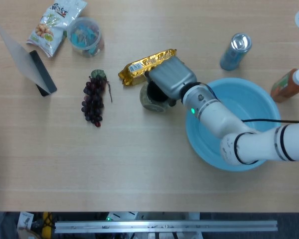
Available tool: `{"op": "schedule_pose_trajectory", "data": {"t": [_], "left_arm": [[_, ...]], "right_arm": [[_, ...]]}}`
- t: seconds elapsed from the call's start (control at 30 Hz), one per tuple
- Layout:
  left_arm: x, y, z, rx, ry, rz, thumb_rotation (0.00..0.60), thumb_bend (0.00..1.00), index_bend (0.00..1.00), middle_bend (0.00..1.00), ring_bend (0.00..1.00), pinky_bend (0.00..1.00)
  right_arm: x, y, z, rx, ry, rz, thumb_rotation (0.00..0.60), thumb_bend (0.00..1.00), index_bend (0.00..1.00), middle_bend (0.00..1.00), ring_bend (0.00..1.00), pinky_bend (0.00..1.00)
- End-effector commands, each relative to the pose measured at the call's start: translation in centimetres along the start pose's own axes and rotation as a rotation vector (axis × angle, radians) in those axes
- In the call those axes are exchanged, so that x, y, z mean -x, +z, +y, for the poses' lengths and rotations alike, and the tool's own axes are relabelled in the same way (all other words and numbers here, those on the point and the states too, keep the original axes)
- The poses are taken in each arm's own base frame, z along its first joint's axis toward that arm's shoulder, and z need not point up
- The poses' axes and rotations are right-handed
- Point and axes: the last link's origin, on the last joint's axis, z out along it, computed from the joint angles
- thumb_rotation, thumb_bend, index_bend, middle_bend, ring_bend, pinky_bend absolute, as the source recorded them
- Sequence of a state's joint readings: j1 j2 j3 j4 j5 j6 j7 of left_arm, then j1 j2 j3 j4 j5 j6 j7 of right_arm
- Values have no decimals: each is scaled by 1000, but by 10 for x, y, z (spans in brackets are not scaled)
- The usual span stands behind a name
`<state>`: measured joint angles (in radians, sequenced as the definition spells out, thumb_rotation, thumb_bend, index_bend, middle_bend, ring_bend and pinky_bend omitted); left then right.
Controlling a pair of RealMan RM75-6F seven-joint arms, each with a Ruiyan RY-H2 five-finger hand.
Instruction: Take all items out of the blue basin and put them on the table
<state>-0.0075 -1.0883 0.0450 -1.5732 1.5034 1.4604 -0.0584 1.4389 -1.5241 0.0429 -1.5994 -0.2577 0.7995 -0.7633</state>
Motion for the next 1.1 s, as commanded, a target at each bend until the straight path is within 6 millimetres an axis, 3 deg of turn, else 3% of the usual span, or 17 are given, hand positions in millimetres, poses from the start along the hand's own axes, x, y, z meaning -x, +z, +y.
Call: {"op": "schedule_pose_trajectory", "data": {"t": [0.03,0.17,0.23,0.37,0.5,0.73,0.93,1.1], "left_arm": [[0,0,0,1,-2,0,600,269,312,307,245,318],[1,0,1,4,-6,1,600,269,312,307,245,318],[1,0,0,3,-5,0,600,269,312,307,245,318],[1,0,1,4,-4,3,600,269,312,307,245,318],[-2,2,1,8,0,15,600,269,312,307,245,318],[-4,12,3,21,10,28,600,270,312,307,245,318],[-7,25,8,41,11,41,600,269,312,307,245,318],[-8,35,12,57,18,45,600,269,312,307,245,312]], "right_arm": [[2,2,-1,4,-11,-8,600,318,281,348,366,562],[2,3,-2,2,-1,-6,600,303,67,228,239,453],[2,3,-1,-1,1,-5,600,301,15,175,189,415],[-1,-1,1,-8,23,12,600,299,0,84,93,327],[-14,-17,13,-20,103,70,600,294,0,76,83,318],[-25,-71,63,61,122,259,600,288,30,198,143,332],[-13,-123,109,187,143,383,600,289,180,311,253,411],[8,-171,147,295,167,424,600,289,233,352,296,432]]}}
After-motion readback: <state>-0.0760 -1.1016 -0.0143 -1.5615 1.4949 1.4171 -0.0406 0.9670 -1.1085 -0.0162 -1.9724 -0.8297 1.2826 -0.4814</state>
